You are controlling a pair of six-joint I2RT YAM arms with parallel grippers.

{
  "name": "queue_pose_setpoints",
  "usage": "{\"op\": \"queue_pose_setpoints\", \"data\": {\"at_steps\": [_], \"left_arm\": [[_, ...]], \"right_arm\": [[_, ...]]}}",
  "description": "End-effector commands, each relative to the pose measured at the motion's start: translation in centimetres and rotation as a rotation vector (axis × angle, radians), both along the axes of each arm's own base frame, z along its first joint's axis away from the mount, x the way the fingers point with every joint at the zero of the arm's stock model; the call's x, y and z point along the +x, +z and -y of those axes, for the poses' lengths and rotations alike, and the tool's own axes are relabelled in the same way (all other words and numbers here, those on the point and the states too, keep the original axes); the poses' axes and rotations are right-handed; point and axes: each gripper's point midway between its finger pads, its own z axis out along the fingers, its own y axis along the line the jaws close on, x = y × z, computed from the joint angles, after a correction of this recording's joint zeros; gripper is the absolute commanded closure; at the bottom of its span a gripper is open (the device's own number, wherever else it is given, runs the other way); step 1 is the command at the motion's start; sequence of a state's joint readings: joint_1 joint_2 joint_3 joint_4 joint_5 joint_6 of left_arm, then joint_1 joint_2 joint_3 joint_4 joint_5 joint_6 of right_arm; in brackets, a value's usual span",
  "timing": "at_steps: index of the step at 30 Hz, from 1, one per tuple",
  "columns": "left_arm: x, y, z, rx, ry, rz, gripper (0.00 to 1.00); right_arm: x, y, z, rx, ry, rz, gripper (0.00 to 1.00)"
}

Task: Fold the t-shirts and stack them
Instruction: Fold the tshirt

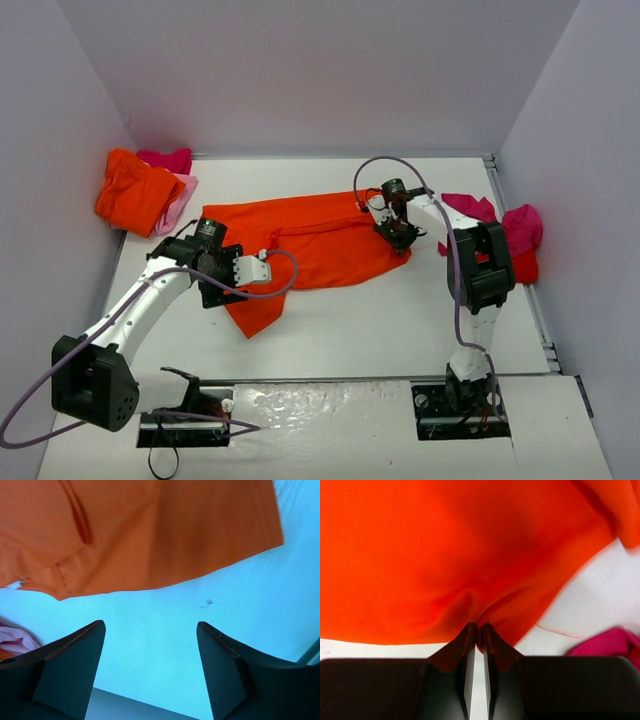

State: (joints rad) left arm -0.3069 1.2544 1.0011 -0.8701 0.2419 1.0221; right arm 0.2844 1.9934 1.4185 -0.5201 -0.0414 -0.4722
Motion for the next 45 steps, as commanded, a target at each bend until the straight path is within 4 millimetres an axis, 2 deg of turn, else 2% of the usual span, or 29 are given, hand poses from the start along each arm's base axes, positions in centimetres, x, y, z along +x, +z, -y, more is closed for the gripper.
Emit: {"op": "queue_pose_setpoints", "data": {"at_steps": [1, 5, 7, 8, 11, 13, 15, 16, 18, 19, 20, 21, 22, 23, 25, 27, 30, 37, 40, 43, 45], "left_arm": [[-0.5, 0.4, 0.3, -0.027, -0.014, 0.017, 0.29], [2.8, 1.0, 0.9, -0.111, 0.079, 0.089, 0.32], [5.2, 2.0, 1.2, -0.164, 0.140, 0.152, 0.33], [6.2, 2.6, 1.4, -0.187, 0.159, 0.174, 0.33], [8.3, 4.1, 1.8, -0.245, 0.196, 0.217, 0.32], [10.0, 5.2, 1.6, -0.275, 0.230, 0.250, 0.32], [10.9, 5.6, 1.3, -0.283, 0.249, 0.262, 0.32], [11.8, 5.9, 0.9, -0.290, 0.268, 0.273, 0.32], [13.3, 6.3, 0.7, -0.313, 0.300, 0.289, 0.33], [14.3, 6.8, 0.6, -0.332, 0.318, 0.294, 0.46], [15.3, 7.3, 0.6, -0.354, 0.335, 0.296, 0.64], [15.9, 6.5, 0.7, -0.363, 0.361, 0.265, 0.71], [16.5, 6.1, 0.7, -0.369, 0.380, 0.249, 0.78], [17.3, 6.0, 0.7, -0.375, 0.396, 0.240, 0.84], [18.8, 6.2, 0.8, -0.380, 0.399, 0.240, 0.94], [19.9, 4.7, 0.7, -0.361, 0.412, 0.206, 1.00], [20.8, 3.8, 0.8, -0.349, 0.417, 0.168, 1.00], [22.4, 1.7, 0.7, -0.331, 0.434, 0.115, 1.00], [22.4, -0.1, 0.6, -0.309, 0.452, 0.058, 1.00], [21.9, -0.9, 0.7, -0.283, 0.445, -0.054, 1.00], [21.7, -2.5, 0.8, -0.267, 0.450, -0.128, 1.00]], "right_arm": [[-1.2, 2.8, -4.4, 0.028, 0.117, 0.018, 0.96], [0.4, 5.4, -4.5, 0.000, 0.103, 0.101, 0.89], [0.2, 6.6, -3.4, -0.042, 0.085, 0.123, 0.71], [-0.1, 7.0, -2.9, -0.053, 0.075, 0.132, 0.56], [-0.9, 7.5, -1.9, -0.072, 0.072, 0.139, 0.50], [-1.8, 8.6, -0.8, -0.076, 0.056, 0.157, 0.38], [-2.0, 10.1, -0.4, -0.071, 0.060, 0.188, 0.37], [-2.1, 11.2, -0.4, -0.065, 0.072, 0.206, 0.37], [-1.3, 12.8, -0.9, -0.030, 0.094, 0.248, 0.58], [-0.6, 13.0, -1.4, -0.017, 0.107, 0.256, 0.74], [0.2, 13.2, -1.9, -0.008, 0.119, 0.261, 0.91], [1.4, 12.7, -2.3, -0.009, 0.111, 0.255, 0.98], [2.5, 12.2, -2.8, -0.009, 0.107, 0.248, 1.00], [3.6, 11.5, -3.2, -0.009, 0.105, 0.239, 1.00], [5.2, 8.6, -4.1, -0.013, 0.115, 0.183, 1.00], [6.9, 7.2, -4.8, -0.012, 0.112, 0.171, 1.00], [8.4, 5.8, -5.8, 0.002, 0.121, 0.152, 1.00], [9.1, 4.3, -6.6, 0.037, 0.136, 0.128, 1.00], [9.2, 3.7, -6.6, 0.037, 0.140, 0.115, 1.00], [9.6, 2.6, -6.5, 0.028, 0.129, 0.104, 1.00], [10.1, 2.4, -6.6, 0.019, 0.123, 0.110, 1.00]]}}
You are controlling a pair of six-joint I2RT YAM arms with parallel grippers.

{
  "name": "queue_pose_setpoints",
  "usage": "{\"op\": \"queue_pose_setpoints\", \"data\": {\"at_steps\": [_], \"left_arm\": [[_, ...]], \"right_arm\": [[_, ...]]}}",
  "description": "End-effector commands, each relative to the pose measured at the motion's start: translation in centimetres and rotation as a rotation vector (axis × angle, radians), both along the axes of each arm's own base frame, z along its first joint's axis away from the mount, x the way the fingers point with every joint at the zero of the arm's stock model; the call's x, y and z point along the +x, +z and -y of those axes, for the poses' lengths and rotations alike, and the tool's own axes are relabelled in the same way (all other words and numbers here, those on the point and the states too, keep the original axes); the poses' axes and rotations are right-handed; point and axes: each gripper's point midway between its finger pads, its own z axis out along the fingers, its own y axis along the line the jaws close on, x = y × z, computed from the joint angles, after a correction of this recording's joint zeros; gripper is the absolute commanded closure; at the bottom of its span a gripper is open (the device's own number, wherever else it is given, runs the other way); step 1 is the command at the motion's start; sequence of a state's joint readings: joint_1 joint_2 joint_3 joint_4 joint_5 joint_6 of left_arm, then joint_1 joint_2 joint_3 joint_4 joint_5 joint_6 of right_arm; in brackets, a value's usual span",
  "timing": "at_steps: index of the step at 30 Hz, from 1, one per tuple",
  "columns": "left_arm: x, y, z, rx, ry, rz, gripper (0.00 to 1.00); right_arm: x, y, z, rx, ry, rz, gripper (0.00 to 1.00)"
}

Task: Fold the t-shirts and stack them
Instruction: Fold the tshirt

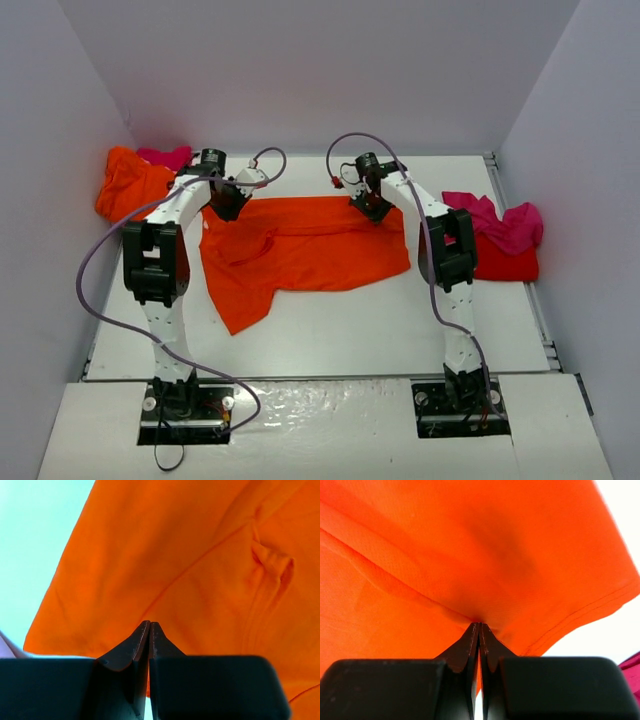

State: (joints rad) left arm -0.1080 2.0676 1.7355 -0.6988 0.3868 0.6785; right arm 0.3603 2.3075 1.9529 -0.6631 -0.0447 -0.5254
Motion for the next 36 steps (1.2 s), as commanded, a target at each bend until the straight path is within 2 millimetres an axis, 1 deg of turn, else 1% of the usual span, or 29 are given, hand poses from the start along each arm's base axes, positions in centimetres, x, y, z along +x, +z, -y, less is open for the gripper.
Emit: {"op": "queue_pose_setpoints", "data": {"at_steps": [1, 2, 4, 7, 12, 14, 16, 18, 20, 21, 23, 24, 25, 26, 28, 31, 33, 34, 36], "left_arm": [[-0.2, 0.7, 0.2, -0.025, -0.006, -0.091, 1.00], [-0.1, 0.2, 0.1, -0.020, -0.008, -0.109, 1.00], [-0.1, 0.3, 0.1, -0.014, -0.011, -0.135, 1.00], [-0.3, -1.1, -0.1, 0.001, -0.012, -0.196, 1.00], [0.4, -2.1, -0.7, 0.042, 0.010, -0.207, 1.00], [1.3, -2.3, -1.2, 0.069, 0.039, -0.195, 1.00], [2.3, -2.7, -2.2, 0.135, 0.082, -0.165, 1.00], [4.5, -2.8, -3.2, 0.202, 0.155, -0.072, 1.00], [6.1, -2.6, -4.0, 0.267, 0.205, 0.007, 1.00], [7.0, -2.2, -4.2, 0.296, 0.225, 0.052, 1.00], [7.9, -1.8, -4.4, 0.323, 0.244, 0.081, 1.00], [8.3, -1.9, -4.4, 0.332, 0.251, 0.085, 1.00], [8.7, -2.6, -4.4, 0.336, 0.255, 0.076, 1.00], [8.9, -2.6, -4.2, 0.337, 0.260, 0.074, 1.00], [10.3, -2.7, -4.4, 0.371, 0.285, 0.107, 1.00], [11.6, -3.1, -3.7, 0.383, 0.272, 0.130, 1.00], [12.7, -3.1, -3.2, 0.389, 0.271, 0.157, 1.00], [12.6, -4.3, -3.0, 0.395, 0.264, 0.139, 1.00], [14.6, -3.3, -2.7, 0.407, 0.280, 0.208, 1.00]], "right_arm": [[1.5, 0.5, -0.2, -0.004, -0.010, 0.029, 1.00], [1.8, 0.3, -0.1, -0.015, -0.018, 0.029, 1.00], [2.3, -0.4, -0.2, -0.027, -0.021, 0.028, 1.00], [3.0, -1.2, 0.1, -0.062, -0.024, 0.031, 1.00], [4.0, -2.4, 0.7, -0.115, -0.054, 0.046, 1.00], [5.0, -2.4, 1.3, -0.171, -0.088, 0.091, 1.00], [6.2, -2.3, 1.9, -0.236, -0.127, 0.164, 1.00], [7.2, -2.5, 3.0, -0.328, -0.164, 0.226, 1.00], [8.1, -2.5, 3.1, -0.352, -0.179, 0.274, 1.00], [8.6, -2.4, 3.0, -0.369, -0.187, 0.304, 1.00], [9.4, -2.3, 2.9, -0.378, -0.198, 0.337, 1.00], [9.7, -2.2, 2.7, -0.380, -0.200, 0.350, 1.00], [10.0, -2.2, 2.5, -0.378, -0.198, 0.359, 1.00], [10.2, -2.3, 2.1, -0.375, -0.195, 0.368, 1.00], [10.6, -2.2, 1.6, -0.366, -0.193, 0.390, 1.00], [10.7, -2.8, 0.2, -0.353, -0.166, 0.404, 1.00], [10.2, -3.3, -1.0, -0.328, -0.135, 0.396, 1.00], [10.2, -3.3, -1.0, -0.328, -0.134, 0.396, 1.00], [10.6, -3.0, -1.9, -0.297, -0.133, 0.440, 1.00]]}}
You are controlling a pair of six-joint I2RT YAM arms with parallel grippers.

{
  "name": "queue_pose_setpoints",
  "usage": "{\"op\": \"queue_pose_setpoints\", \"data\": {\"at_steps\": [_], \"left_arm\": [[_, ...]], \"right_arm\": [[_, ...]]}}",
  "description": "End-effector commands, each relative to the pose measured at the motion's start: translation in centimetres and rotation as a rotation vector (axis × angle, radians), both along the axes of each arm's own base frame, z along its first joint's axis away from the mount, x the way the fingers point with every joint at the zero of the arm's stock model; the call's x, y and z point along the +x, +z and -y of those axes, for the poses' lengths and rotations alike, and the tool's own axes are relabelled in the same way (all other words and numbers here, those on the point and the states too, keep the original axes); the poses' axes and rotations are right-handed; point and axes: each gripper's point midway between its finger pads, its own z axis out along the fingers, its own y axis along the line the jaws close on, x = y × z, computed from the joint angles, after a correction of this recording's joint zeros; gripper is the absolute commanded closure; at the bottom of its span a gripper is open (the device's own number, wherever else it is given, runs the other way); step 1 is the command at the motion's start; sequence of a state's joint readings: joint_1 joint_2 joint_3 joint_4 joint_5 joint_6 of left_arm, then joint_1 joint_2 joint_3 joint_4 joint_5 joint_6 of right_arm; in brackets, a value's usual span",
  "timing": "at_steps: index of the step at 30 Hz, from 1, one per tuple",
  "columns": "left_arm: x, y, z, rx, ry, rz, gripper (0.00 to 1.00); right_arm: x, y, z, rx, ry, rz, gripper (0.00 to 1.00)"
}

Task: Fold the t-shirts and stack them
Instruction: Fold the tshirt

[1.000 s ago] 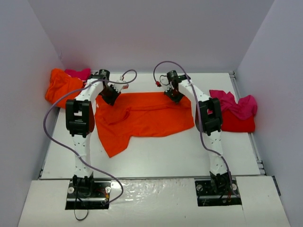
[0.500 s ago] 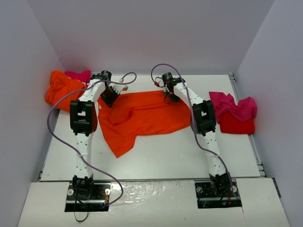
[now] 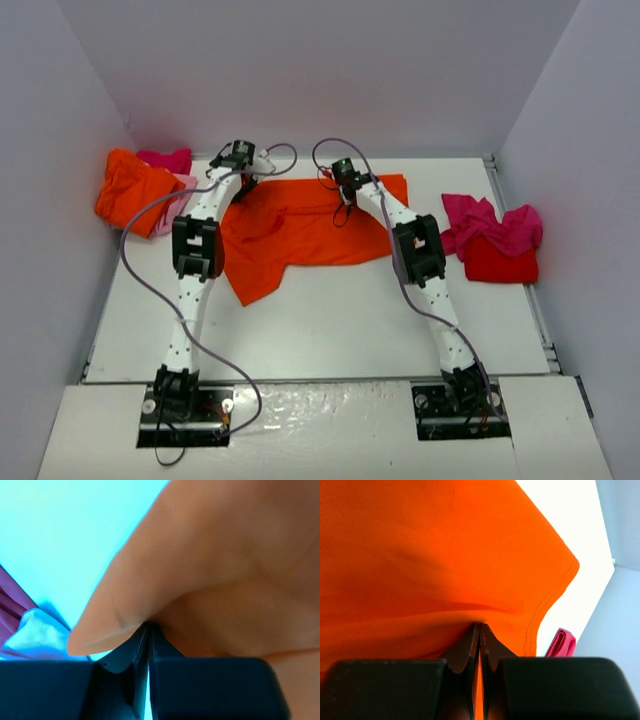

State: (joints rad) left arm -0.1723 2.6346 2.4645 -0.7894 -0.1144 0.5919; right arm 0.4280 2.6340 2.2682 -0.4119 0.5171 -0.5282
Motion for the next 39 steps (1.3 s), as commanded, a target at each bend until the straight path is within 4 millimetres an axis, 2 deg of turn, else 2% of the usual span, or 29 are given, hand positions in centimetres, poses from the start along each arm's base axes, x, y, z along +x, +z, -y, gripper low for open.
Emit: {"op": "queue_pose_setpoints", "data": {"at_steps": [1, 6, 10, 12, 13, 15, 16, 17, 18, 20, 23, 24, 27, 29, 31, 32, 34, 35, 37, 39], "left_arm": [[2.6, 1.5, 0.8, 0.026, 0.014, 0.092, 1.00], [3.6, 0.8, 1.1, 0.043, 0.013, 0.133, 1.00], [3.5, 2.7, 0.8, -0.003, 0.039, 0.168, 1.00], [3.5, 4.0, 0.4, -0.039, 0.065, 0.196, 1.00], [3.3, 5.6, 0.6, -0.069, 0.057, 0.210, 0.99], [3.0, 8.2, 0.4, -0.092, 0.053, 0.245, 0.92], [2.7, 9.4, 0.5, -0.097, 0.042, 0.258, 0.92], [2.6, 10.5, 0.5, -0.103, 0.036, 0.278, 0.91], [2.5, 11.5, 0.5, -0.109, 0.032, 0.299, 0.89], [1.9, 13.5, 0.8, -0.125, 0.017, 0.319, 0.76], [0.8, 15.9, 1.1, -0.146, 0.004, 0.341, 0.74], [0.5, 16.7, 1.2, -0.148, -0.002, 0.353, 0.74], [-0.3, 17.5, 1.5, -0.145, -0.027, 0.355, 0.68], [-2.1, 17.4, 1.9, -0.145, -0.076, 0.322, 0.69], [-4.2, 18.4, 2.4, -0.151, -0.131, 0.309, 0.69], [-6.0, 17.7, 2.6, -0.137, -0.173, 0.279, 0.69], [-9.0, 15.7, 3.0, -0.098, -0.266, 0.192, 0.69], [-11.3, 14.2, 3.2, -0.092, -0.319, 0.133, 0.69], [-16.6, 10.3, 2.4, -0.048, -0.376, 0.021, 0.71], [-18.4, 8.9, 1.9, -0.005, -0.422, 0.048, 0.74]], "right_arm": [[-0.1, -1.4, -3.3, 0.071, 0.066, 0.024, 1.00], [0.1, -2.1, -2.9, 0.048, 0.065, 0.022, 1.00], [0.9, -1.3, -2.6, 0.054, 0.039, 0.072, 1.00], [1.3, 0.2, -2.6, 0.059, 0.030, 0.107, 1.00], [1.5, 0.9, -2.6, 0.061, 0.023, 0.124, 0.97], [2.0, 3.8, -2.3, 0.072, 0.002, 0.183, 0.83], [2.2, 4.5, -2.2, 0.072, 0.002, 0.194, 0.82], [2.3, 5.7, -2.0, 0.074, -0.005, 0.214, 0.70], [2.3, 7.0, -1.9, 0.076, -0.014, 0.237, 0.54], [2.2, 8.9, -1.6, 0.079, -0.017, 0.262, 0.49], [1.4, 11.3, -1.0, 0.087, -0.023, 0.283, 0.34], [1.2, 11.3, -0.7, 0.084, -0.026, 0.279, 0.33], [0.5, 12.1, -0.1, 0.075, -0.034, 0.280, 0.32], [-0.7, 13.6, 0.9, 0.082, -0.039, 0.282, 0.30], [-1.9, 13.0, 1.9, 0.090, -0.040, 0.249, 0.30], [-2.4, 14.4, 2.2, 0.113, -0.033, 0.260, 0.30], [-3.8, 14.6, 4.8, 0.125, -0.075, 0.248, 0.29], [-4.4, 14.5, 6.1, 0.140, -0.091, 0.238, 0.29], [-5.3, 14.4, 8.5, 0.160, -0.126, 0.226, 0.29], [-6.4, 14.6, 10.5, 0.193, -0.155, 0.220, 0.29]]}}
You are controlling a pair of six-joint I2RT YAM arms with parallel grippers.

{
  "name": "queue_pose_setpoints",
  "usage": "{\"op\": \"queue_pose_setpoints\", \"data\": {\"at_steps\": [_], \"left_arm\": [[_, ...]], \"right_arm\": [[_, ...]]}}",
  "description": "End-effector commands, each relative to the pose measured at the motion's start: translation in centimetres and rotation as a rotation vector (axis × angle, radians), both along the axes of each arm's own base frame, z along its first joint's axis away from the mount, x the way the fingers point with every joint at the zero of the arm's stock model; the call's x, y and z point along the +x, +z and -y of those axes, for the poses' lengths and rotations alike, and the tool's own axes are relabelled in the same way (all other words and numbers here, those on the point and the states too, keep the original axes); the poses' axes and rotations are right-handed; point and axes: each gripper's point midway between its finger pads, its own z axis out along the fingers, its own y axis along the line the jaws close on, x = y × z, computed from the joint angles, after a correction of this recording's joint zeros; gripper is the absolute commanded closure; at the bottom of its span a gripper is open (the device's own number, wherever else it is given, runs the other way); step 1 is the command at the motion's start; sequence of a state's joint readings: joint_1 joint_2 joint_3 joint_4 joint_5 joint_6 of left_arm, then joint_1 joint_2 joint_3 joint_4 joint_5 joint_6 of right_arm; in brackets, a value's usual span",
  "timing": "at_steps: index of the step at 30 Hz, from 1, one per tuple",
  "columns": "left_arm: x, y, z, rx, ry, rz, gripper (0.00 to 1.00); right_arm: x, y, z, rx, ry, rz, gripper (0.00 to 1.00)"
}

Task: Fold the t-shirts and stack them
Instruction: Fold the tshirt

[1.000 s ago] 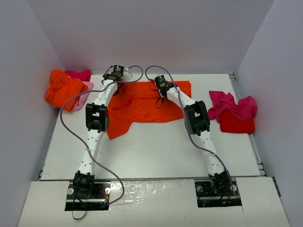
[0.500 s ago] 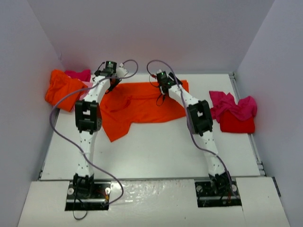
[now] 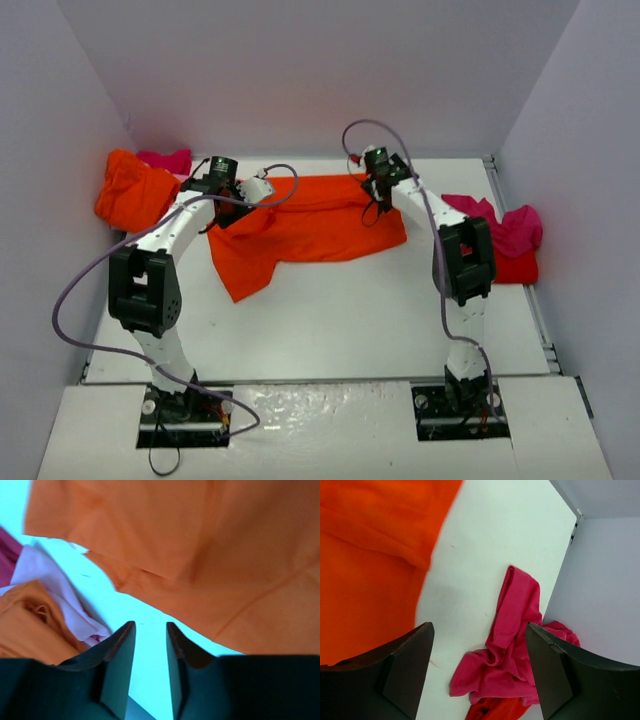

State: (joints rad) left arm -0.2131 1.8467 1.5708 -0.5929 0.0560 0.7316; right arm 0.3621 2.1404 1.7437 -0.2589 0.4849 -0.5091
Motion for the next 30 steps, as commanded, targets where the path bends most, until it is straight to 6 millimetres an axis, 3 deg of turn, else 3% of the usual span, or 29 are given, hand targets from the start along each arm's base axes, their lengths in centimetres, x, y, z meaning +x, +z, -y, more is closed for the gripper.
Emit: {"op": "queue_pose_setpoints", "data": {"at_steps": [1, 4, 7, 16, 23, 30], "left_arm": [[-6.2, -1.7, -0.2, 0.091, -0.194, 0.022, 0.75], [-9.7, -4.5, -0.7, 0.123, -0.225, 0.003, 0.77], [-11.8, -5.6, -0.8, 0.136, -0.246, 0.012, 0.77], [-14.7, -7.0, -0.3, 0.115, -0.284, -0.023, 0.80], [-17.4, -7.8, 1.6, 0.062, -0.362, -0.098, 0.79], [-19.6, -8.4, 2.3, 0.030, -0.413, -0.160, 0.79]], "right_arm": [[-1.3, 5.3, 6.1, 0.120, -0.118, 0.112, 0.29], [-2.3, 5.7, 8.0, 0.129, -0.144, 0.111, 0.29], [-3.1, 6.0, 8.7, 0.124, -0.163, 0.113, 0.29], [-4.1, 4.8, 8.3, 0.173, -0.185, 0.095, 0.29], [-5.3, 3.6, 8.8, 0.147, -0.194, 0.057, 0.29], [-6.1, 3.8, 9.0, 0.153, -0.209, 0.061, 0.29]]}}
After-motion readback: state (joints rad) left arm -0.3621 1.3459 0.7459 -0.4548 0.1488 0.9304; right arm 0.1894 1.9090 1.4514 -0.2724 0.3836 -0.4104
